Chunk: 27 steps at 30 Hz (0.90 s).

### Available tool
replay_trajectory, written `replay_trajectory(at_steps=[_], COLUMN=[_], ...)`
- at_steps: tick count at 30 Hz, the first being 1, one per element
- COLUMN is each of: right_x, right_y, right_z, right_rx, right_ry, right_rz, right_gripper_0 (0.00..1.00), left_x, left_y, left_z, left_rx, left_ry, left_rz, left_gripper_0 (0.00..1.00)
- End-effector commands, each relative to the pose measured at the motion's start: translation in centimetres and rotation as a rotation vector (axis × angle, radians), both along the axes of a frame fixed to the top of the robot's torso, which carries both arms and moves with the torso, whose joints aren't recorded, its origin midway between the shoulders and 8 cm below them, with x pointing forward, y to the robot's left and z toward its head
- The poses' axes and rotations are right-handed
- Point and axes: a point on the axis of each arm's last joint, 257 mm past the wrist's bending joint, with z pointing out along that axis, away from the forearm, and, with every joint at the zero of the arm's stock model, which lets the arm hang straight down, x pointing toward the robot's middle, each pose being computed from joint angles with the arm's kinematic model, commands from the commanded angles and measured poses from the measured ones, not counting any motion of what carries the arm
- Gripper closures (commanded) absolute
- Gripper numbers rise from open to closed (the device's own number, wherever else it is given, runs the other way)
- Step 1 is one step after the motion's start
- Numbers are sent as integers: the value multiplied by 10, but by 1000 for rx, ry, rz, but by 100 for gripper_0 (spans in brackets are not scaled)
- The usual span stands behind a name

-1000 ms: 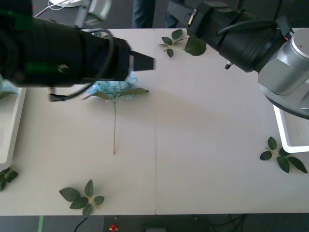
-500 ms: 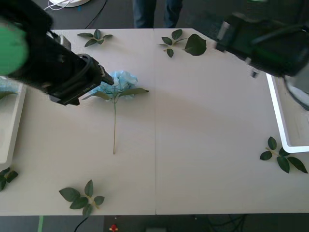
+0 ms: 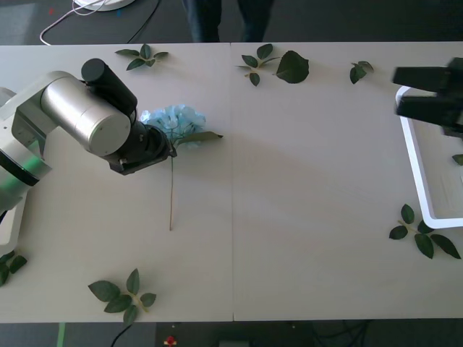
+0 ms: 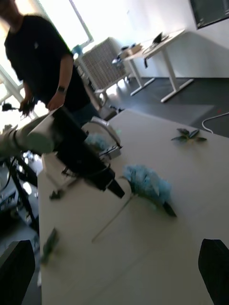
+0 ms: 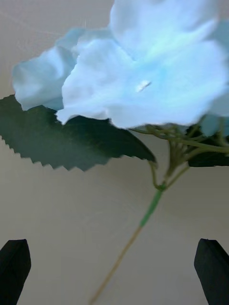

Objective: Place the red flowers into the right box and the blue flowers into the left box. If a person shows an open palm, hand one flower to the person first, then continue sorting.

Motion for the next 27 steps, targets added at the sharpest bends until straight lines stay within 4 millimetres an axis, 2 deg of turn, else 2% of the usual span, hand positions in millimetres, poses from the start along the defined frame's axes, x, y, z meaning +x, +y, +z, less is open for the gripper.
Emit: replay_trajectory(at_steps=[1, 5, 13, 20, 23, 27], right_x=[-18, -26, -27, -27, -27, -27], right_y=[-16, -17, -18, -18, -18, -18], right_z=[5, -2, -5, -5, -5, -5], right_rx=[-89, -100, -100, -100, -100, -100], right_ry=[-48, -30, -23, -23, -23, -23], right_rz=[32, 53, 54, 54, 54, 54], right_gripper_0=[0, 0, 0, 0, 0, 0], left_x=[14, 12, 10, 8, 10, 24], left_y=[-19, -19, -28, -30, -26, -17], left_z=[18, 0, -21, -28, -36, -48], left_rx=[75, 146, 216, 243, 269, 285], left_ry=[-69, -78, -118, -125, -133, -171], left_rz=[-148, -219, -306, -323, -327, -326], left_gripper_0=[0, 0, 0, 0, 0, 0])
